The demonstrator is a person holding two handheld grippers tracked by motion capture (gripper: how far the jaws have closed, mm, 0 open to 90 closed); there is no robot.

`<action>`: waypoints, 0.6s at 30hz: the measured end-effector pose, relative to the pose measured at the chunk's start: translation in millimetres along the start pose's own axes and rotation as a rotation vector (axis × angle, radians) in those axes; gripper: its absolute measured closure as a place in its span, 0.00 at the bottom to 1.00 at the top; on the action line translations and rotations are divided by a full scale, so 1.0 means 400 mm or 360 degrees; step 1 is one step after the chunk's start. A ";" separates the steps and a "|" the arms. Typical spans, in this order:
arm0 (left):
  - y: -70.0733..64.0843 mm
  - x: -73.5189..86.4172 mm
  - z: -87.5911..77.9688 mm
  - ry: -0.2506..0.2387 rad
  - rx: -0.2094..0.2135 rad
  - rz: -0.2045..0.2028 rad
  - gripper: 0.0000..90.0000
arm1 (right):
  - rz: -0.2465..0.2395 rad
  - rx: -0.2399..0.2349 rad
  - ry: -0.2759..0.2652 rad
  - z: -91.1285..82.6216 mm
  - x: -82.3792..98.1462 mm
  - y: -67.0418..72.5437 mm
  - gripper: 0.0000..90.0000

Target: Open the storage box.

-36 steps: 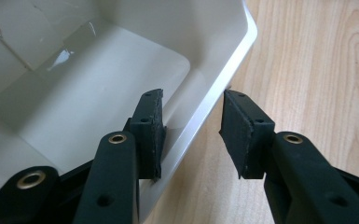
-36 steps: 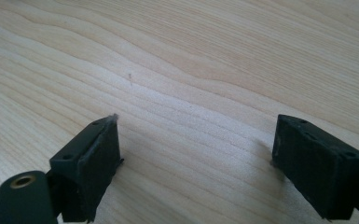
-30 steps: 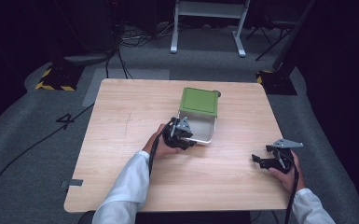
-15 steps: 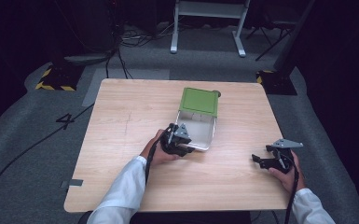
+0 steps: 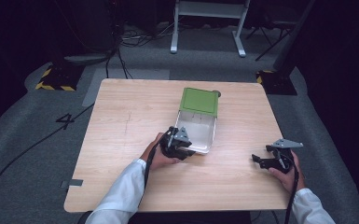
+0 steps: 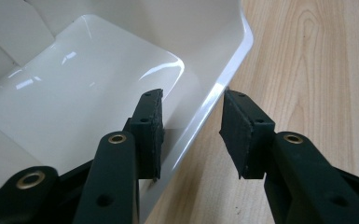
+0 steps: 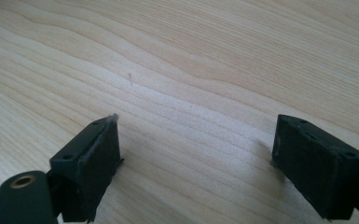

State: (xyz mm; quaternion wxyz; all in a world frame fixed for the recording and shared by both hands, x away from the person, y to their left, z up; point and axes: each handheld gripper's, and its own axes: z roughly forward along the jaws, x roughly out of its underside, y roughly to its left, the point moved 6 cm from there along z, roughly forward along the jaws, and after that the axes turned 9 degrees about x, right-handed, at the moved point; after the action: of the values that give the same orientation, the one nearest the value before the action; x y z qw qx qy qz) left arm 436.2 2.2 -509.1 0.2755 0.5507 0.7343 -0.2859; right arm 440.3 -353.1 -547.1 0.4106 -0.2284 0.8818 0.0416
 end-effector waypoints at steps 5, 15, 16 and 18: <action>-0.004 0.002 0.002 0.0006 0.0002 0.0003 0.66 | -0.0001 0.0000 -0.0001 0.000 0.000 0.000 0.17; -0.017 0.005 0.006 -0.0001 0.0019 0.0007 0.65 | 0.0000 0.0000 0.0000 0.000 0.000 0.000 0.17; -0.019 0.005 0.007 0.0006 0.0023 0.0012 0.65 | -0.0001 0.0000 -0.0001 0.000 0.000 0.000 0.17; -0.021 0.005 0.009 -0.0001 0.0020 0.0010 0.65 | -0.0001 0.0001 -0.0001 0.000 0.000 0.000 0.17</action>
State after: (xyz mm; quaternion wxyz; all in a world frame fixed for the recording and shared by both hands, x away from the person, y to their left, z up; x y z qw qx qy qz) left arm 427.7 -0.8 -512.0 0.2730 0.5545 0.7307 -0.2898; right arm 440.4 -353.1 -547.1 0.4109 -0.2286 0.8816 0.0413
